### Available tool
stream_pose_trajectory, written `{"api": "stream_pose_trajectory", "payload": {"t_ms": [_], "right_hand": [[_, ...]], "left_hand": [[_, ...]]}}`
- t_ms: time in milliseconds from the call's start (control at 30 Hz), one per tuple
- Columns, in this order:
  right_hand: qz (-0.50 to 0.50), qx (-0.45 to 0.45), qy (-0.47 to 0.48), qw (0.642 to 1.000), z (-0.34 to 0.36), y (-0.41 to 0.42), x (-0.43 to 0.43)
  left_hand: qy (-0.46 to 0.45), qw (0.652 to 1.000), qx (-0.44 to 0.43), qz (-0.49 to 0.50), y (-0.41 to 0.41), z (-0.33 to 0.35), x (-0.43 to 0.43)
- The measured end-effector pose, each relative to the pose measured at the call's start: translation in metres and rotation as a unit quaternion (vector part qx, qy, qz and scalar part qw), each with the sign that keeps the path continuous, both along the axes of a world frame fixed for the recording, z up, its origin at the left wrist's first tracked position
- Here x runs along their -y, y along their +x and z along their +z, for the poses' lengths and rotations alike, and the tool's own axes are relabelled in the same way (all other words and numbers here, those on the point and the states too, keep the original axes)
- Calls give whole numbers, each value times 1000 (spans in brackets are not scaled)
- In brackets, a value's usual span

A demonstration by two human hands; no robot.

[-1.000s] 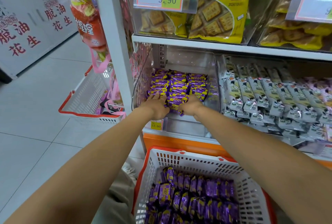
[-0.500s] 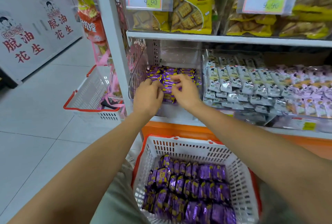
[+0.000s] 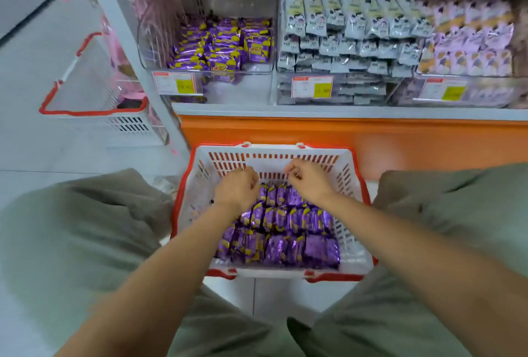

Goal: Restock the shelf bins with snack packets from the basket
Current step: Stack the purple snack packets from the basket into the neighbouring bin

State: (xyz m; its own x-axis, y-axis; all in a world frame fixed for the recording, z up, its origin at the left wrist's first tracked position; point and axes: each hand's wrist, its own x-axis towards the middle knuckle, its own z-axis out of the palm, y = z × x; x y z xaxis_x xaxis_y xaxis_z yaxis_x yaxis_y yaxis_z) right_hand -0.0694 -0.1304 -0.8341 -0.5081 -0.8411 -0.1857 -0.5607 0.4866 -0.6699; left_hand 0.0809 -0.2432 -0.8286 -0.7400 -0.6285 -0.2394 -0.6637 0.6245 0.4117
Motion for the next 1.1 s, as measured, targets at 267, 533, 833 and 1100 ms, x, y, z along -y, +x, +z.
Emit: {"api": "stream_pose_trajectory", "payload": {"t_ms": [267, 533, 833, 1100], "right_hand": [[66, 87, 278, 954, -89, -11, -15], [138, 79, 292, 943, -123, 3, 25], [99, 62, 347, 931, -146, 15, 53], [-4, 106, 288, 952, -144, 25, 57]], "left_hand": [[-1, 968, 231, -99, 9, -80, -5], [-12, 962, 243, -122, 13, -116, 3], [-39, 960, 234, -146, 24, -132, 8], [-18, 960, 239, -144, 24, -132, 11]]}}
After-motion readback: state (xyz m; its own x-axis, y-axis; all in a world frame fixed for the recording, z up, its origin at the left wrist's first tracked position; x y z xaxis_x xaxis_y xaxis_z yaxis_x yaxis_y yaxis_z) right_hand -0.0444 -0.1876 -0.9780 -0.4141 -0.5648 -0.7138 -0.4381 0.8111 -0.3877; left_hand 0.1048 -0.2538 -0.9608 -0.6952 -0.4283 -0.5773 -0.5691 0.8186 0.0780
